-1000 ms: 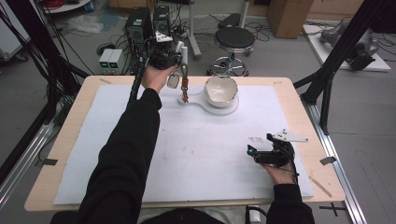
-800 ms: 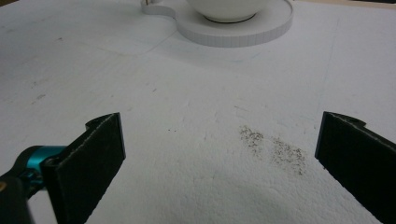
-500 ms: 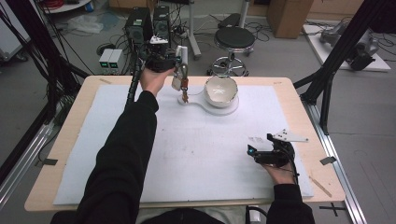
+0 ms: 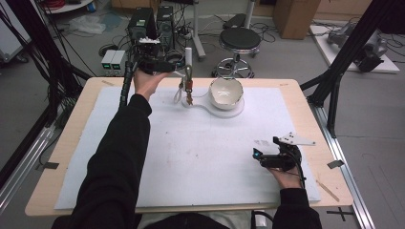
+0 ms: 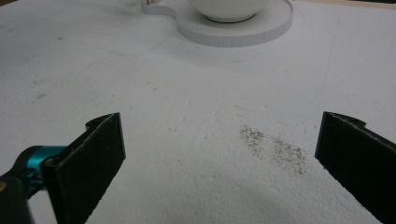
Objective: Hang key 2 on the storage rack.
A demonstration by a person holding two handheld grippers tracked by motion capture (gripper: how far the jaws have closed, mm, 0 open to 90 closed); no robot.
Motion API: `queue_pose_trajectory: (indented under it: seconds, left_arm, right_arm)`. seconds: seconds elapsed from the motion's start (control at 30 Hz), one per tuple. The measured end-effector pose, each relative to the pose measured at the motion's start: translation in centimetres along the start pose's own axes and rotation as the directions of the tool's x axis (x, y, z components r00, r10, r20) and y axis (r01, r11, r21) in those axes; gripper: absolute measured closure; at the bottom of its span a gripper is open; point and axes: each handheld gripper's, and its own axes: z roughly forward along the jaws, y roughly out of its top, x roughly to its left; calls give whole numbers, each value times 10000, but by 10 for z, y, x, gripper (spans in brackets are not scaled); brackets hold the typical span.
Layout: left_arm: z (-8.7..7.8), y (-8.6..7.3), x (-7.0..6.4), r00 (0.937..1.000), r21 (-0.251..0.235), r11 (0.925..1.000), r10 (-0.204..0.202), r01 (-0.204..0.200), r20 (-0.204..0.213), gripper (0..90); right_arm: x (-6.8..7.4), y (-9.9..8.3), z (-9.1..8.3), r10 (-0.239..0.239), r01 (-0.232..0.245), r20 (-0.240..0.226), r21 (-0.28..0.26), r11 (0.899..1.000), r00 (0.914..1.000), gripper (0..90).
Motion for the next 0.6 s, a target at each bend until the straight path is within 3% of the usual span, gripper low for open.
queue_pose_trajectory:
  seconds: [0.13,0.23,0.37,0.6]
  left_arm:
    - [-5,-3,4,9999,147,9999,39,-41,109,79]
    - [-12,-11,11,9984,352,9993,-171,153,532,60]
    - [-18,-20,16,9978,480,9986,-265,236,605,17]
    - [-31,-29,19,9984,474,9988,75,-102,556,17]
  right_arm:
    - [0,0,0,-17,17,8,-18,10000,10000,8]
    - [0,0,0,7,-7,13,1,10000,10000,7]
    - [1,0,-1,-14,14,44,-22,10000,10000,7]
    - [1,0,-1,-22,22,59,-26,10000,10000,8]
